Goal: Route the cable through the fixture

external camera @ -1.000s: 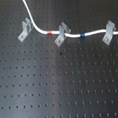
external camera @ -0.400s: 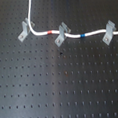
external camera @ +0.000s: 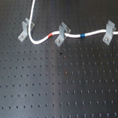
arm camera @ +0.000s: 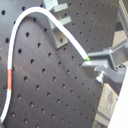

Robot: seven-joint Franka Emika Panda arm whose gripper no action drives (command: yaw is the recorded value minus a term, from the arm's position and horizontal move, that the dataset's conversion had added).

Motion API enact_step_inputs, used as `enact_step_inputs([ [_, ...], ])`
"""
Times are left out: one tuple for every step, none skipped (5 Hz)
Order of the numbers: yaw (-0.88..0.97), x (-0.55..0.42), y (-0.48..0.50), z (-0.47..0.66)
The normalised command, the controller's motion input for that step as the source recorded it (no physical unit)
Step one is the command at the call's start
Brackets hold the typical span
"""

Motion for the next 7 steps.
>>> enact_step_inputs([
  [-0.25, 0.191, 0.454, 0.06],
  [-0.69, 0.155, 0.174, 0.13],
  [-0.92, 0.007, 0.044, 0.23],
  [-0.81, -0.038, 0.167, 0.12],
  [-0.64, -0.078, 0.290, 0.00],
  [-0.67, -0.072, 0.239, 0.09],
  [-0.56, 0.134, 0.253, 0.24],
])
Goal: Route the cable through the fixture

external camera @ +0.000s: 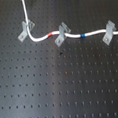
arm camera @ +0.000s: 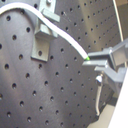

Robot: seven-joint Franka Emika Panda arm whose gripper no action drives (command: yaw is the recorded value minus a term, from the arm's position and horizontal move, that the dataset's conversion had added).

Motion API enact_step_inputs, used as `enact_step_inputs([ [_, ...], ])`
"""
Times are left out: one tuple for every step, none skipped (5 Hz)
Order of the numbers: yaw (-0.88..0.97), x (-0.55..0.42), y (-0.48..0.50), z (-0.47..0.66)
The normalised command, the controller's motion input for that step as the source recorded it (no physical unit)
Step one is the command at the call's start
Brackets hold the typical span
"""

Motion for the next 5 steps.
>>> enact_step_inputs([
  [-0.47, 0.125, 0.370, 0.40],
  [-0.33, 0.042, 0.484, 0.46],
  [-0.19, -0.080, 0.579, 0.25],
  [-0.23, 0.041, 0.227, -0.01],
  [0.00, -0.156, -0.086, 0.38],
])
